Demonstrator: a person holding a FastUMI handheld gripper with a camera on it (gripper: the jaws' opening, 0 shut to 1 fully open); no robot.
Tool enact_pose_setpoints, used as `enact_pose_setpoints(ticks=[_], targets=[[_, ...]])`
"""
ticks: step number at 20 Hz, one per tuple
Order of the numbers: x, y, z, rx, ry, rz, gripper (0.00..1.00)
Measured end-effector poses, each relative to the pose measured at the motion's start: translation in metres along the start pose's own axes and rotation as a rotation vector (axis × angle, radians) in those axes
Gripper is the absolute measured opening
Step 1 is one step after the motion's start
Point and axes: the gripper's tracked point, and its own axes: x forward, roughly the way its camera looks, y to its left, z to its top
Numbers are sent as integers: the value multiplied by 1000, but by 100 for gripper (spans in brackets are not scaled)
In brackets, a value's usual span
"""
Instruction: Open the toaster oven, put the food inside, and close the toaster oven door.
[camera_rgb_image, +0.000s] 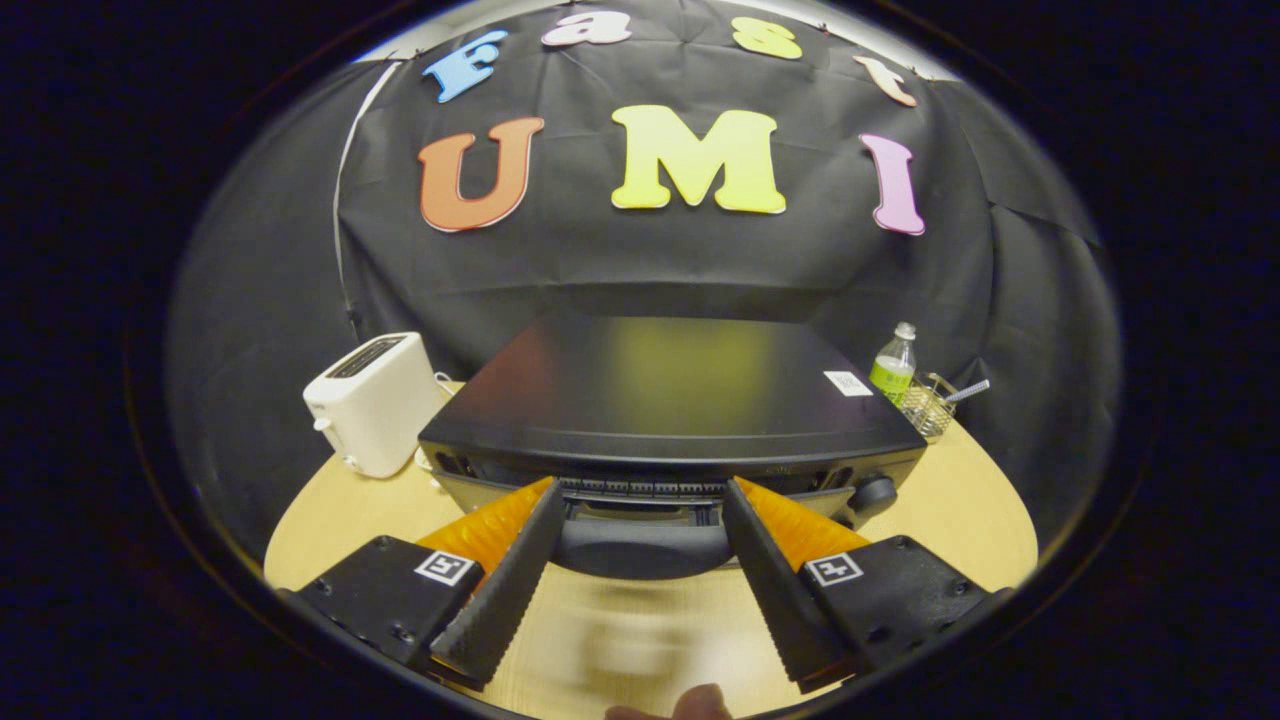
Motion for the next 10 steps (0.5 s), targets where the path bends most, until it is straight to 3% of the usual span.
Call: enact_pose_setpoints(ticks=[10], targets=[[-41,-6,-96,-85,133,37,100]])
